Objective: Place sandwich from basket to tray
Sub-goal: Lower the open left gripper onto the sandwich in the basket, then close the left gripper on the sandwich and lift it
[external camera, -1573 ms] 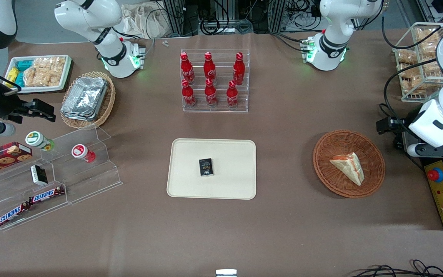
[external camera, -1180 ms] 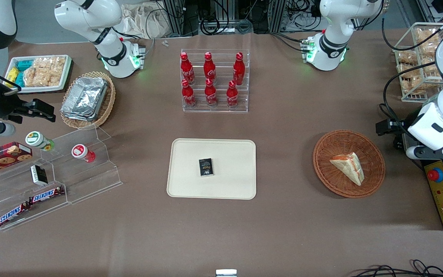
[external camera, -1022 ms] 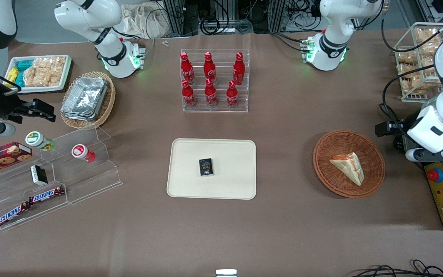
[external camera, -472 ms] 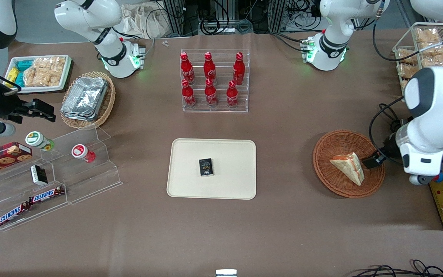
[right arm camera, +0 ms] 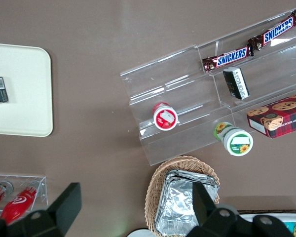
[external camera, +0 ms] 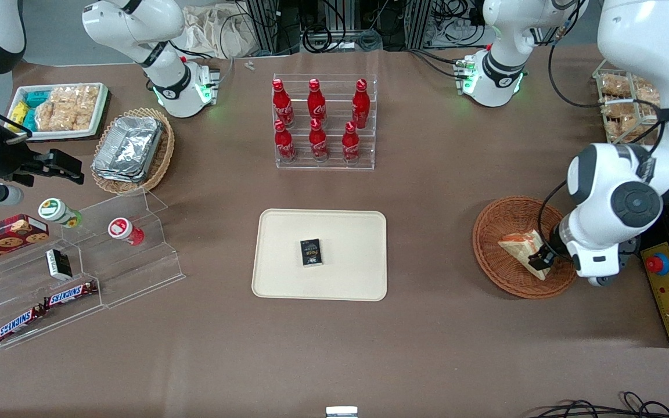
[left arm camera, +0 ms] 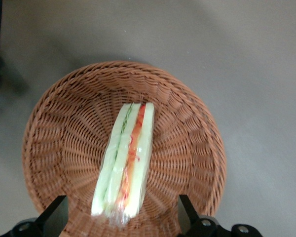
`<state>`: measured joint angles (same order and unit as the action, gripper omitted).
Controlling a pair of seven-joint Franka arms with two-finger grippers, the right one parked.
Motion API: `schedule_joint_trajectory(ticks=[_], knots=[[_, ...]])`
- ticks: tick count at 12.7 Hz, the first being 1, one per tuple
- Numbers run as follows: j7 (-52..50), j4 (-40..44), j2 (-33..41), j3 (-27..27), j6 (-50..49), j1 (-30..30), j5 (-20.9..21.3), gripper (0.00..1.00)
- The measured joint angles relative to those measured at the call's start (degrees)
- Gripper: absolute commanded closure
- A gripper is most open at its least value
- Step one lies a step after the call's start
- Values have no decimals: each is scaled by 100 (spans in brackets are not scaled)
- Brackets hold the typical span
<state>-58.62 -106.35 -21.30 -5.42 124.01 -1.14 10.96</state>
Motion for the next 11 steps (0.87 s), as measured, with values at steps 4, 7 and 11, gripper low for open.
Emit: schedule_joint_trajectory(ticks=[4,7,11], knots=[[-114,-2,-260,0,117,0,37,0],[-135,-231,-352,7,548,-5,38,0],[-216,-549,-600,22,1293,-214,37,84]])
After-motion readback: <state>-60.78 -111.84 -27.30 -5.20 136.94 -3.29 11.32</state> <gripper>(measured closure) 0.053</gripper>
